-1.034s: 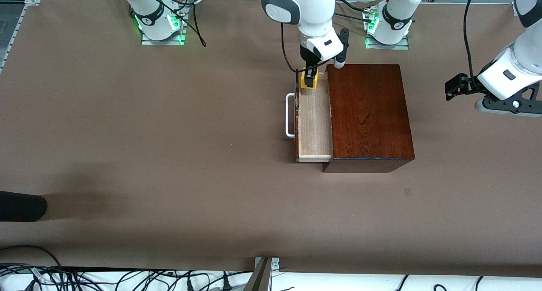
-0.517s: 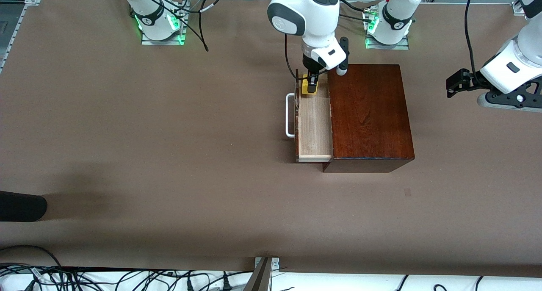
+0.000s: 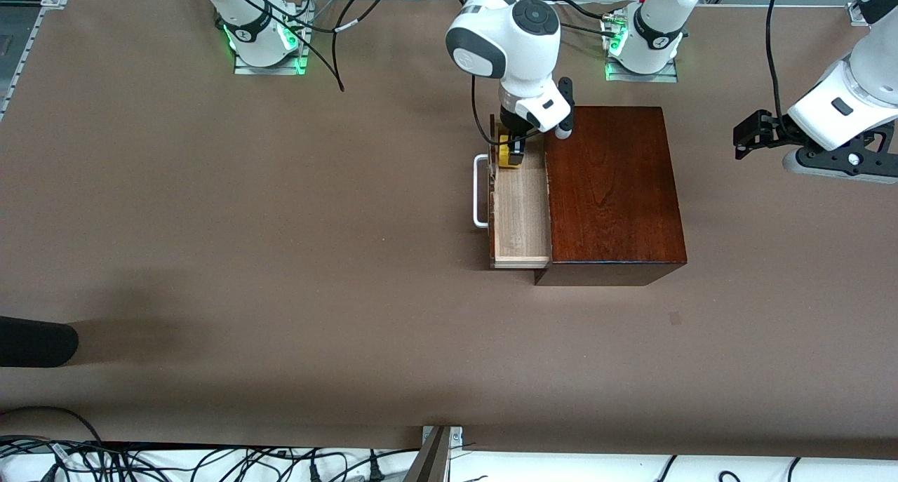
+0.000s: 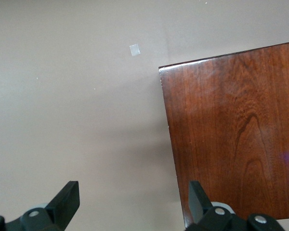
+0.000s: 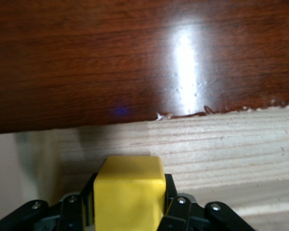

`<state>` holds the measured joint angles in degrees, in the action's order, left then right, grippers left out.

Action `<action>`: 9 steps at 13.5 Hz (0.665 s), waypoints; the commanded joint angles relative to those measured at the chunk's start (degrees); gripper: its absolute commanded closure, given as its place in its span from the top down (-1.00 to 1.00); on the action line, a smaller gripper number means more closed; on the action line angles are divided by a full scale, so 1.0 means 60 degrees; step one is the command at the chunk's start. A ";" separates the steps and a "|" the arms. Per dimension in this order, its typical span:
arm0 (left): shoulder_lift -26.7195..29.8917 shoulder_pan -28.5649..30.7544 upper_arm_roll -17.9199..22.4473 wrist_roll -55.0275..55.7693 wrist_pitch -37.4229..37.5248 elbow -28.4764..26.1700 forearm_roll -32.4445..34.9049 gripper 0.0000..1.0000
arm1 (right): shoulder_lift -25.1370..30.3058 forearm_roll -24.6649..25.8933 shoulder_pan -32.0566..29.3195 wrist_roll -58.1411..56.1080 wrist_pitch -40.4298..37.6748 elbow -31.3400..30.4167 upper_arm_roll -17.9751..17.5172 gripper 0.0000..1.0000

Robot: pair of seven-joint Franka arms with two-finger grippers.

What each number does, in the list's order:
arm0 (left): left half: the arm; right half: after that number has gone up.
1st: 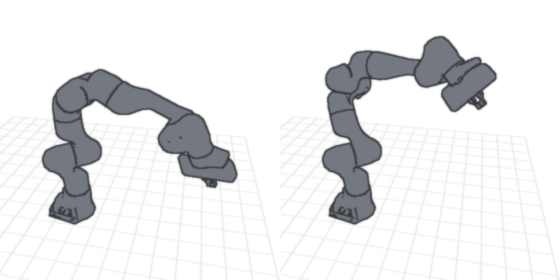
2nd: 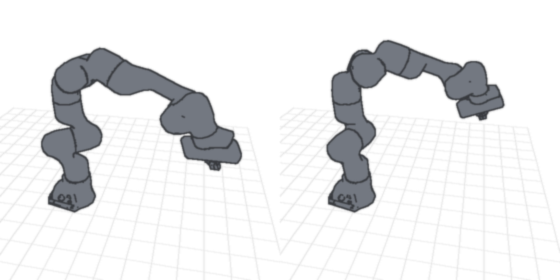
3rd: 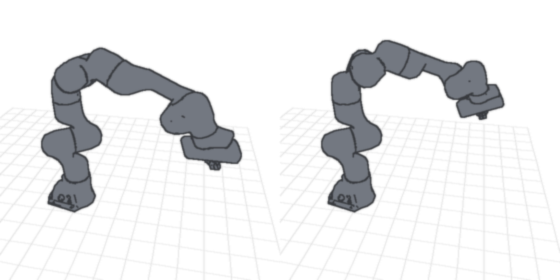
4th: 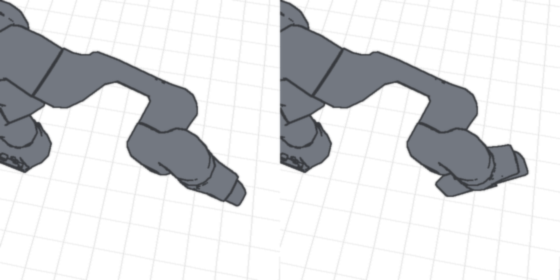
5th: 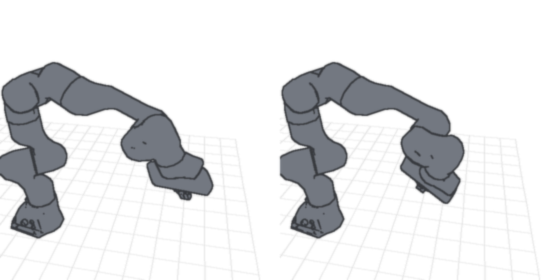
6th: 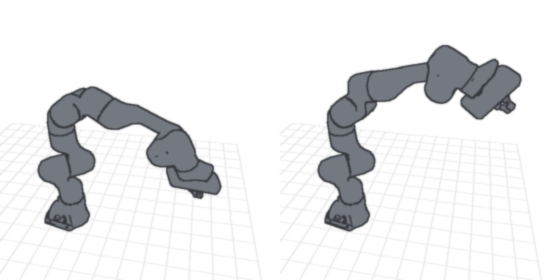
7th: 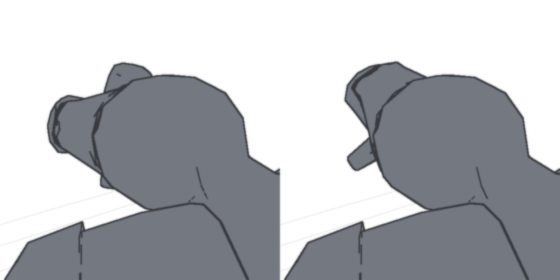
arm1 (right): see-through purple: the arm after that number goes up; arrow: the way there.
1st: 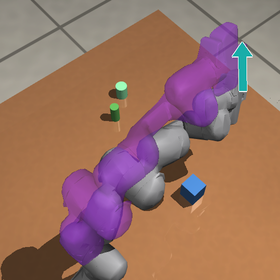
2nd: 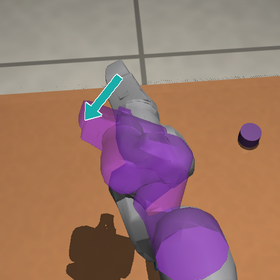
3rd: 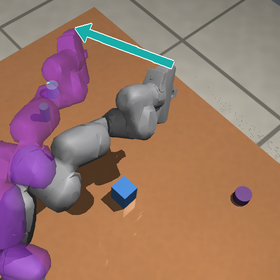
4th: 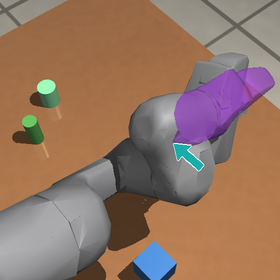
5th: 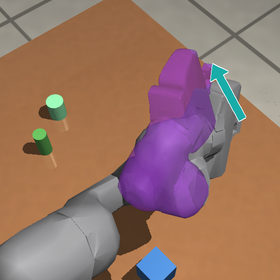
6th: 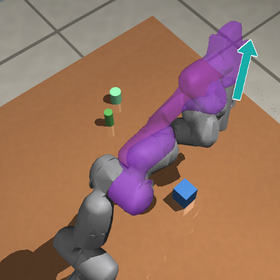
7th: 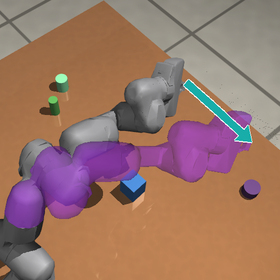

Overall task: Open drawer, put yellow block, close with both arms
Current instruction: 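Carry the yellow cube with the right gripper over the open drawer, then lower the cube into the drawer and open the right gripper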

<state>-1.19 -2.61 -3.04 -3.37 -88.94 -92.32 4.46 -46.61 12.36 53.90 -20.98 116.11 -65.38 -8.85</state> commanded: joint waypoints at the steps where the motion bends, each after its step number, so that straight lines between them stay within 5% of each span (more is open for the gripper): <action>1: -0.0006 -0.0020 -0.0225 -0.0127 0.0204 0.0240 -0.0069 1.00 | -0.0347 0.0166 0.0025 -0.0398 0.0086 0.0423 0.0112 -1.00; 6: -0.0006 -0.0020 -0.0240 -0.0127 0.0218 0.0298 -0.0084 1.00 | -0.0347 0.0312 0.0011 -0.0765 0.0043 0.0408 0.0142 -0.97; 7: -0.0021 -0.0005 -0.0240 -0.0112 0.0219 0.0298 -0.0084 1.00 | -0.0303 0.0284 0.0011 -0.0722 -0.0016 0.0408 0.0127 0.95; 9: -0.0021 -0.0005 -0.0240 -0.0098 0.0219 0.0298 -0.0069 1.00 | -0.0259 0.0240 0.0011 -0.0721 -0.0307 0.0423 0.0156 1.00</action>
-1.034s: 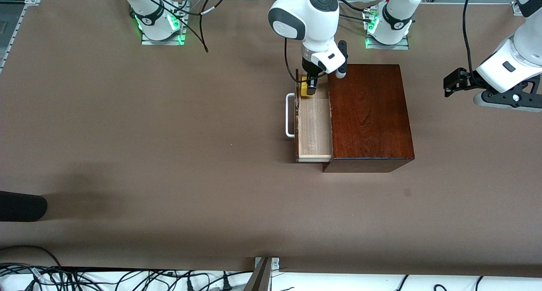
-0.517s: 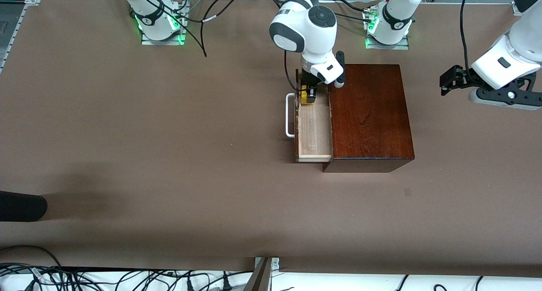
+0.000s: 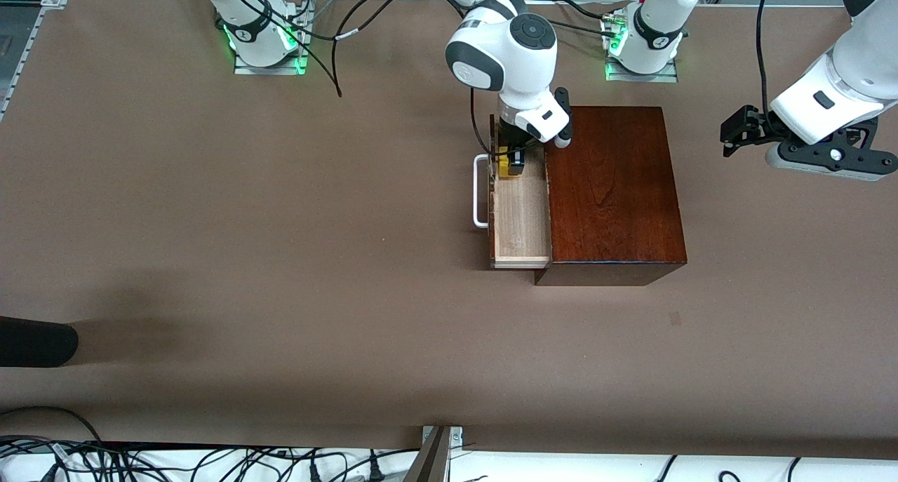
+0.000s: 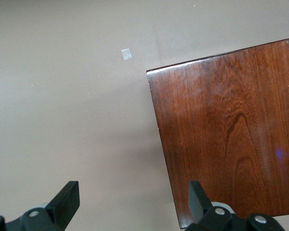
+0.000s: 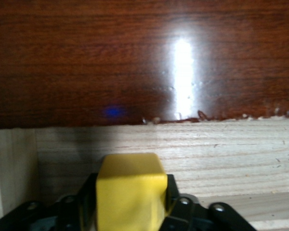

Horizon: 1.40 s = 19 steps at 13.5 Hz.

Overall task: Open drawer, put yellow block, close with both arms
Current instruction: 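Lower the cube into the drawer and open the right gripper, then withdraw the right gripper to rest while the left gripper moves over the box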

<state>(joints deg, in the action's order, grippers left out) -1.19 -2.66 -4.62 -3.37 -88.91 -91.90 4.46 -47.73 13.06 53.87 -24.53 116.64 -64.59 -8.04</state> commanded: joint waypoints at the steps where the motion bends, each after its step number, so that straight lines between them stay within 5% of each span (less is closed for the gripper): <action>1: -0.0021 0.0004 0.0023 -0.0098 0.0215 0.0228 -0.0083 1.00 | -0.0015 0.0095 0.0002 -0.0116 -0.0543 0.0306 0.0007 1.00; 5: -0.0006 0.0004 -0.0007 -0.0098 0.0610 0.0243 -0.0084 1.00 | 0.0466 0.0007 -0.0013 0.0204 -0.2123 0.1636 0.0006 1.00; 9: -0.0020 0.0004 0.0008 -0.0127 0.0610 0.0228 -0.0084 1.00 | 0.1405 -0.0462 -0.0890 0.0441 -0.2141 0.1653 0.0035 1.00; 19: -0.0006 -0.0011 -0.0373 -0.0156 0.0697 0.0243 -0.0054 1.00 | 0.3617 -0.1502 -0.5312 0.0221 -0.4235 0.1639 0.0050 1.00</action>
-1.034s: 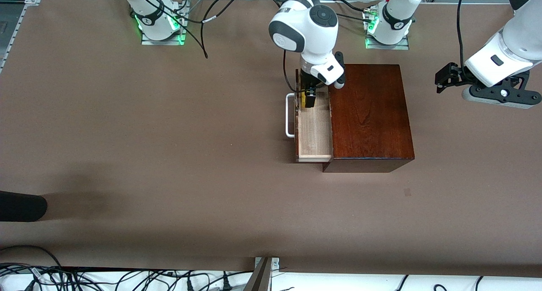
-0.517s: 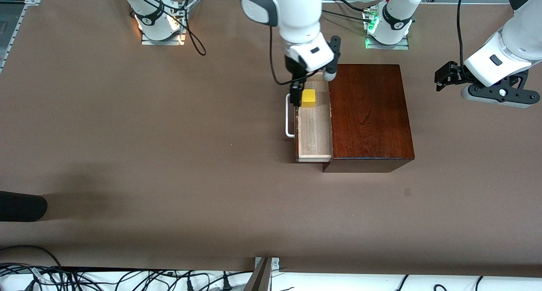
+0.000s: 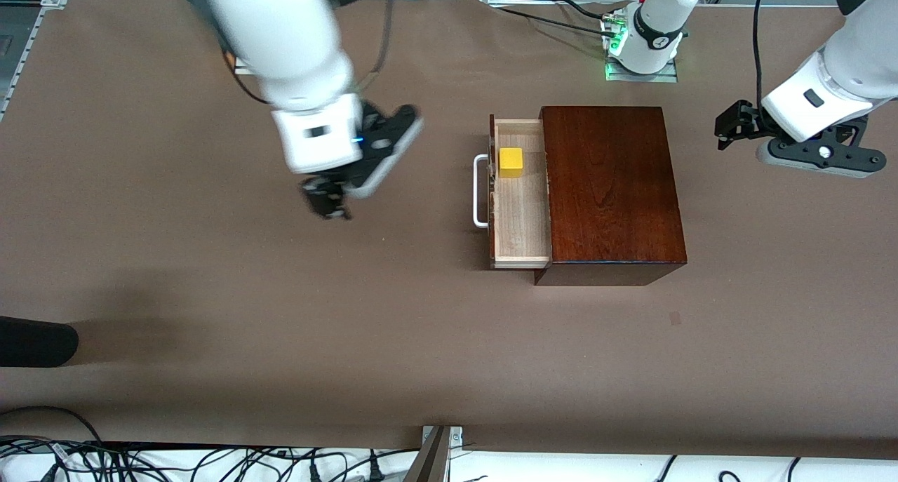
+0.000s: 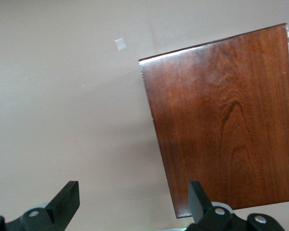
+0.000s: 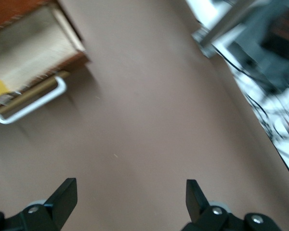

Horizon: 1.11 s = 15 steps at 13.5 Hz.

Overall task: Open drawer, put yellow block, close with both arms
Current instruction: 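Withdraw the right gripper to rest while the left gripper moves over the box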

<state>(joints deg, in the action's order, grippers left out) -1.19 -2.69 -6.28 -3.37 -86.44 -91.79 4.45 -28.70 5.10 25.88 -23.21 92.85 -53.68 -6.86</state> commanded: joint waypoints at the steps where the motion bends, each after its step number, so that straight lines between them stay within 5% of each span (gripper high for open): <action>1: -0.0021 -0.0006 -0.0168 -0.0229 0.0575 0.0239 -0.0082 1.00 | 0.0621 -0.0176 -0.1058 -0.0013 -0.0299 -0.0193 -0.0160 1.00; 4: -0.0196 -0.0035 -0.0725 -0.0390 0.1192 0.0386 -0.0111 1.00 | 0.1556 -0.0656 -0.2200 0.0031 -0.0124 -0.1097 -0.0073 1.00; 8: -0.0459 -0.0050 -0.1121 -0.1632 0.1208 0.0430 -0.0622 1.00 | 0.3328 -0.1391 -0.2658 0.0119 0.0401 -0.3643 0.1127 1.00; 12: -0.0884 -0.0137 -0.1339 -0.1928 0.1208 0.0430 -0.2291 1.00 | 0.4152 -0.1450 -0.3682 0.0148 0.0828 -0.5374 0.1188 1.00; 15: -0.1148 -0.0197 -0.1940 -0.2074 0.1149 0.0489 -0.2294 1.00 | 0.4854 -0.1436 -0.4050 0.0163 0.0756 -0.6781 0.1391 1.00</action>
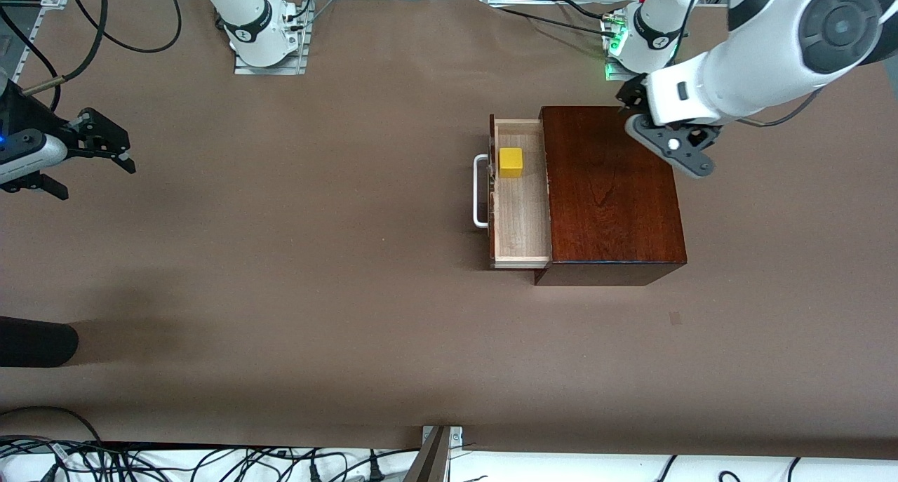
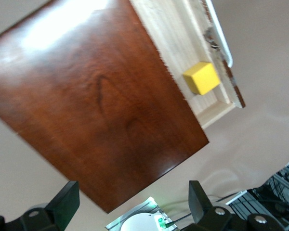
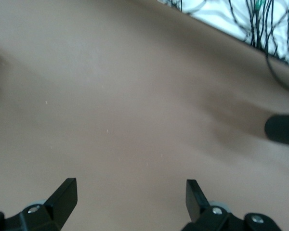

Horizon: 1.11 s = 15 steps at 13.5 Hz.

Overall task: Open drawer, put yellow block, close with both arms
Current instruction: 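Withdraw the right gripper to rest while the left gripper moves over the box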

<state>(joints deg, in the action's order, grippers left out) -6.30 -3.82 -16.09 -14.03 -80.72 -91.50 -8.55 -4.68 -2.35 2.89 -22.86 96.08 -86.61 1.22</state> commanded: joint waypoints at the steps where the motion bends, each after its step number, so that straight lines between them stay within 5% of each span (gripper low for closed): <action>1: -0.0384 -0.0007 -0.0321 -0.0646 0.0167 0.0426 -0.0114 1.00 | 0.1099 -0.0195 -0.0233 0.0089 0.0173 -0.1689 0.0220 1.00; 6: -0.0838 -0.0051 -0.0365 -0.2477 -0.0519 0.0441 -0.0114 1.00 | 0.1176 -0.0137 -0.0131 0.0089 -0.0382 -0.1637 0.0705 1.00; 15: -0.1132 -0.0418 -0.0423 -0.5187 -0.1955 0.0426 0.0647 1.00 | 0.1116 -0.0005 -0.0131 0.0059 -0.0545 -0.1415 0.0647 1.00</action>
<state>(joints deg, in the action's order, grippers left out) -12.15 -6.28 -18.27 -40.67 -91.39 -91.07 -6.86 1.82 -2.34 2.11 -22.79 93.99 -95.96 5.38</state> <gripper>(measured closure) 0.000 0.000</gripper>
